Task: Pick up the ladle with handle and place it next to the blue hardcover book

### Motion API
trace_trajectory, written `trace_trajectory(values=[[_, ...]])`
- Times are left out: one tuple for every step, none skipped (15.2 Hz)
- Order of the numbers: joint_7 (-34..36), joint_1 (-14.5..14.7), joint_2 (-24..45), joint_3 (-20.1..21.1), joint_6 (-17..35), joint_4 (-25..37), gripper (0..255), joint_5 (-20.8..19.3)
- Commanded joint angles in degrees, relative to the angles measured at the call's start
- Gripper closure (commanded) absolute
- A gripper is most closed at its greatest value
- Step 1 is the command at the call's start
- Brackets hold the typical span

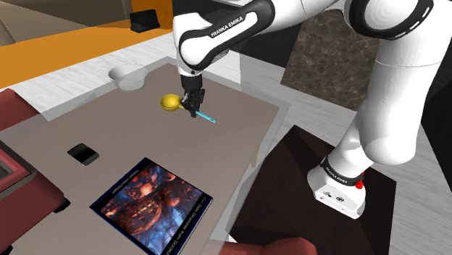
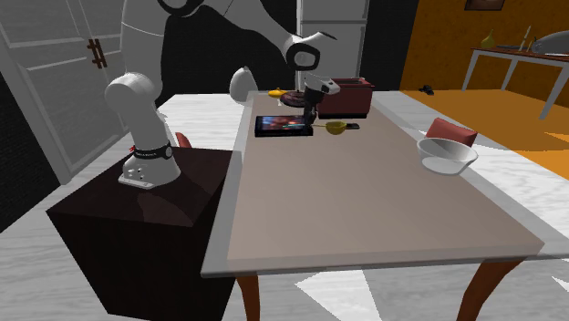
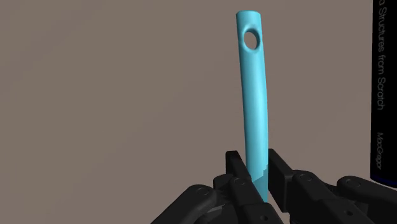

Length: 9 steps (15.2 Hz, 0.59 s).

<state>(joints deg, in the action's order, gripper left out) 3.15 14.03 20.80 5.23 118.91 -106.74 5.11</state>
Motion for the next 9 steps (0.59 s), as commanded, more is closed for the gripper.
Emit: trace_trajectory(values=[[0.7,0.5,1.1,0.2,1.0,0.2,255,0.0],[0.6,0.5,1.5,0.2,1.6,0.0,255,0.0],[0.6,0.5,1.9,0.2,2.2,-0.2,255,0.0],[0.6,0.6,2.4,0.2,2.8,-0.4,255,0.0],[0.5,0.6,2.8,0.2,3.5,-0.6,255,-0.1],[0.5,0.6,3.3,0.2,4.1,-0.7,255,-0.1],[0.4,0.6,3.8,0.2,4.7,-0.9,255,-0.1],[0.4,0.6,4.2,0.1,5.3,-1.0,255,-0.1],[0.3,0.6,4.7,0.1,5.9,-1.1,255,-0.1]])
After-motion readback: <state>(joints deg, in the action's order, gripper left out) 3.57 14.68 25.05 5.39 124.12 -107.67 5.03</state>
